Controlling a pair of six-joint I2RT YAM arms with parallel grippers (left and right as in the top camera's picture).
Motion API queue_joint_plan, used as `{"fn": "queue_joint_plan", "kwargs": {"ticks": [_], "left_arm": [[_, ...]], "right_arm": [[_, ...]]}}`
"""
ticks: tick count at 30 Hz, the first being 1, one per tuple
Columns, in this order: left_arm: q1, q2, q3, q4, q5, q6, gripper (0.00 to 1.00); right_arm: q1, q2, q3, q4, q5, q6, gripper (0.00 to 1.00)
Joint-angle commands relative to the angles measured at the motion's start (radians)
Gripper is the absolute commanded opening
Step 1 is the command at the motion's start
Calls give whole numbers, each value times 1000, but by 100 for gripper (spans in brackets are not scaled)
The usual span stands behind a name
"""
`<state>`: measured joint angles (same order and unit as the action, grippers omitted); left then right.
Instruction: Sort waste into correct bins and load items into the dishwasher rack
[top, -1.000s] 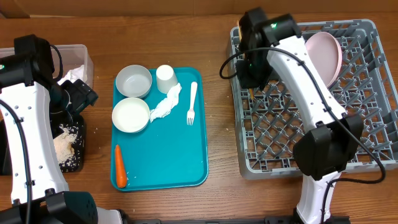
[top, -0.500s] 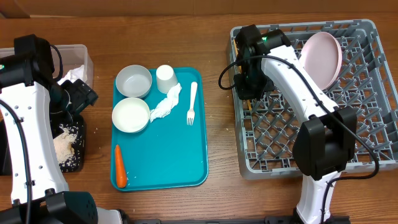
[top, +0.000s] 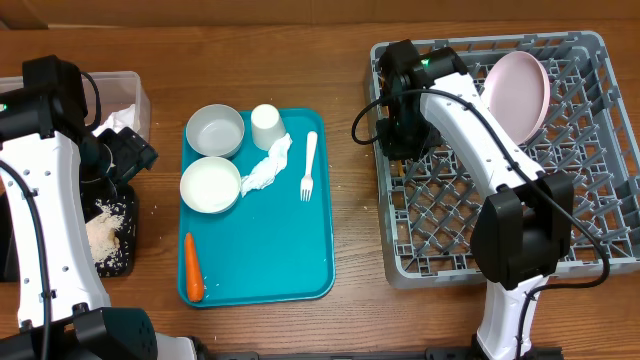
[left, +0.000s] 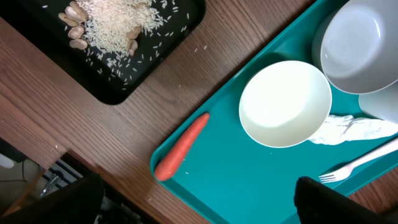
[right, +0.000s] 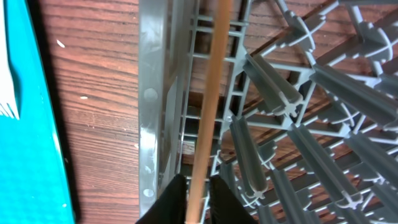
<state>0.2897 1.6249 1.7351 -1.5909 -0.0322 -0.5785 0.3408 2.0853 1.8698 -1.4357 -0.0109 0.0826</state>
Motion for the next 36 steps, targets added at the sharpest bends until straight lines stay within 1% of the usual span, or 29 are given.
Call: {"fn": "queue_joint_plan", "kwargs": {"ticks": [1,2,7,10,13,14,17,18,19,21,22,26,31,34,36], "left_arm": [[4,-15,4,-1,6,-20,100],[4,-15,4,-1,6,-20,100],[4,-15,4,-1,6,-20,100],[4,-15,4,-1,6,-20,100],[4,-15,4,-1,6,-20,100],[4,-15,4,-1,6,-20,100],[4,-15,4,-1,6,-20,100],[4,-15,4,-1,6,-20,100],[4,-15,4,-1,6,-20,100],[4,-15,4,-1,6,-21,100],[4,-15,4,-1,6,-20,100],[4,-15,4,-1,6,-20,100],[4,-15,4,-1,6,-20,100],[4,-15,4,-1,6,-20,100],[4,-15,4,-1,6,-20,100]], "right_arm": [[-4,-5,-1,4,10,-1,31],[-4,-5,-1,3,10,0,35],[-4,-6,22,-25,8,55,36],[-3,-6,83,-82,2,90,37],[6,-6,166,-142,-42,94,41],[11,-6,201,-158,-70,98,45],[29,-6,270,-163,-187,101,83],[37,-6,278,-152,-223,101,90],[48,-6,278,-134,-254,101,93],[77,-5,275,-87,-290,104,95],[93,-3,267,-61,-290,116,99],[177,0,220,65,-248,206,100],[284,6,126,216,-70,431,100],[314,12,66,287,-26,489,100],[320,21,43,315,-20,499,98]]}}
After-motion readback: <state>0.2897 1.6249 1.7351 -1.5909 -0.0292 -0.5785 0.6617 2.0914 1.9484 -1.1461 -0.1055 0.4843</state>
